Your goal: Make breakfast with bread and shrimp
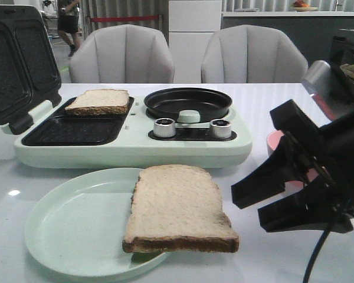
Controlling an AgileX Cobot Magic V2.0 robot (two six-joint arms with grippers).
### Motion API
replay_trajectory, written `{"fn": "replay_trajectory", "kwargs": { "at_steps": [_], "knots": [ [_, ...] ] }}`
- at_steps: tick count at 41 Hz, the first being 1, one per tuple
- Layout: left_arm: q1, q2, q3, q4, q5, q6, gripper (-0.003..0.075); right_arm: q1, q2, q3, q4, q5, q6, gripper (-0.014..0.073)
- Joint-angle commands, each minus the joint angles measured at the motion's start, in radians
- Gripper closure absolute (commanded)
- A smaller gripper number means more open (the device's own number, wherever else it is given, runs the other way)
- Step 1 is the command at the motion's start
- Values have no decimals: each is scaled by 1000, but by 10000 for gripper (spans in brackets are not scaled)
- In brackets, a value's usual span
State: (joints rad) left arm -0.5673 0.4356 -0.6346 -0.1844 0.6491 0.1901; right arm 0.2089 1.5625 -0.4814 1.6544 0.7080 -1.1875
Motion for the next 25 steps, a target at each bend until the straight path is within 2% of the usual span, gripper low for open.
{"fn": "replay_trajectory", "kwargs": {
  "at_steps": [1,7,17,25],
  "knots": [
    [-3,6,-30,-17,-90,-2,261,0,10,-23,99,95,-73,134],
    [-3,6,-30,-17,-90,-2,261,0,62,-23,141,122,-107,27],
    [-3,6,-30,-17,-90,-2,261,0,117,-23,207,152,-161,24],
    [-3,6,-30,-17,-92,-2,261,9,152,-62,209,158,-164,24]
  ]
}}
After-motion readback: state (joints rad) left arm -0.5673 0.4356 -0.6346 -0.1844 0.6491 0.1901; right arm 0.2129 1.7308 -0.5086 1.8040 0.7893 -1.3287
